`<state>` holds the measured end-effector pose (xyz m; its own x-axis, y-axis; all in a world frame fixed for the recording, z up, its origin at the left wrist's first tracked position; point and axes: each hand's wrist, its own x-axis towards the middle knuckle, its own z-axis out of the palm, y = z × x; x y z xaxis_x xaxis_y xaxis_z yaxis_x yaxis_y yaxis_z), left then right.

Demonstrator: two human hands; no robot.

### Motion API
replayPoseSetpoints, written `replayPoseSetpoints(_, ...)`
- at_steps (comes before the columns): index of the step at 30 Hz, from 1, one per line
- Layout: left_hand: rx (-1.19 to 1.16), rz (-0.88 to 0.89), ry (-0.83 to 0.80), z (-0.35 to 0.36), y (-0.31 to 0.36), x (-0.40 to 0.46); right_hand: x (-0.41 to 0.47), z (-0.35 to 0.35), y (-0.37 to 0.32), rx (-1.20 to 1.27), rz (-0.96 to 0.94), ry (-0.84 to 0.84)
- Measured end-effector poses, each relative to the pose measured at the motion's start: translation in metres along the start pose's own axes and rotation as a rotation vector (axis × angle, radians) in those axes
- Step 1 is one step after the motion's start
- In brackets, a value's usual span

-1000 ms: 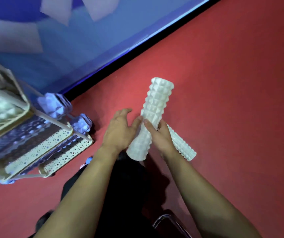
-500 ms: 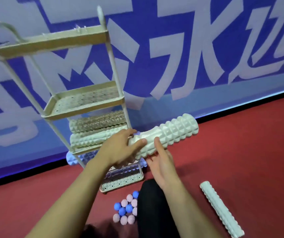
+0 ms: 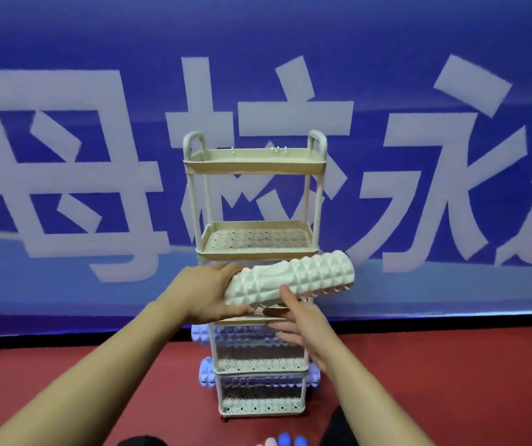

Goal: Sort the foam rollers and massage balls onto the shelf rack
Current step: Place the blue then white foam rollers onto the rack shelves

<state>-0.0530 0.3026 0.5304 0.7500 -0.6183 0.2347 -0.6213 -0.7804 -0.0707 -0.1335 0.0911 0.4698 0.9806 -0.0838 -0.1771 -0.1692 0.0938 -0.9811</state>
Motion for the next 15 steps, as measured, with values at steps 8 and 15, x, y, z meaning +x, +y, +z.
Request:
replayPoseSetpoints(8,0.247,0.061,0.134,-0.005,-0.066,0.026,0.053,-0.019,-0.084,-1.136,-0.786,0.216)
replayPoseSetpoints(15,0.298,0.245,0.276,0.011,-0.086,0.067,0.12,-0.021,-0.104,-1.701,-0.721,-0.111)
